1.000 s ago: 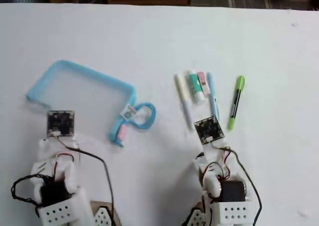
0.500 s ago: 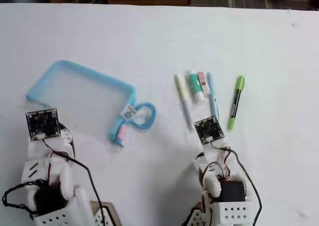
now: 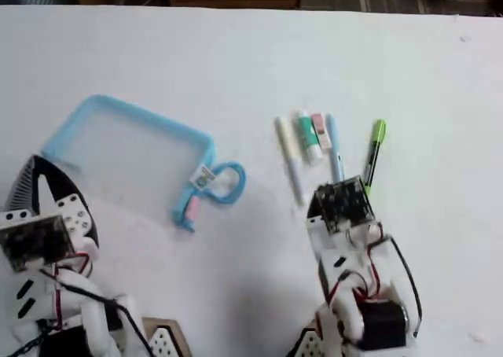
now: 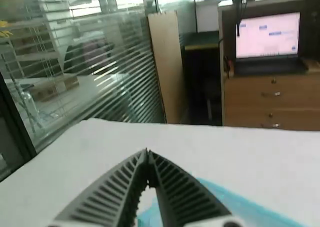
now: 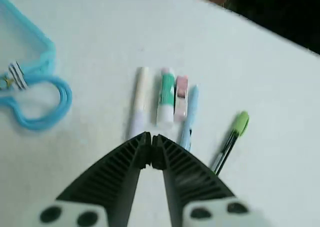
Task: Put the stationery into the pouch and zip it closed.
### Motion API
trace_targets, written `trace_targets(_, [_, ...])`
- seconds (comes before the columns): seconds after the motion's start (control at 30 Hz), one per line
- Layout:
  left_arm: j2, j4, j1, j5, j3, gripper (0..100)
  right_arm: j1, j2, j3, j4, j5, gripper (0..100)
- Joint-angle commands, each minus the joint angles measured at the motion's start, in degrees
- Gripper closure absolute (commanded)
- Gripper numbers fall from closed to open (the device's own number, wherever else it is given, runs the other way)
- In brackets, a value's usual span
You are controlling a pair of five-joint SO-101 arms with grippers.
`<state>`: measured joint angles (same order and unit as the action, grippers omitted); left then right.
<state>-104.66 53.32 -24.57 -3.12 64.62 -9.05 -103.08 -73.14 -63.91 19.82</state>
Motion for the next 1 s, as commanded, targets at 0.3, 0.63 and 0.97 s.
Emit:
trace_targets(0.3, [37.93, 11.08, 0.48, 16.7, -33.05, 98, -5.85, 14.9, 21.27, 2.15, -4.31, 79.0])
trace_targets(0.63, [58.42, 24.97, -1.36, -2.64, -38.15, 98, -17.89, 42.07, 33.23, -2.15, -7.74, 79.1])
trace_targets(0.97, [69.05, 24.09, -4.53, -5.98, -31.21, 98, -25.54, 66.07, 24.88, 17.71, -7.74, 79.1])
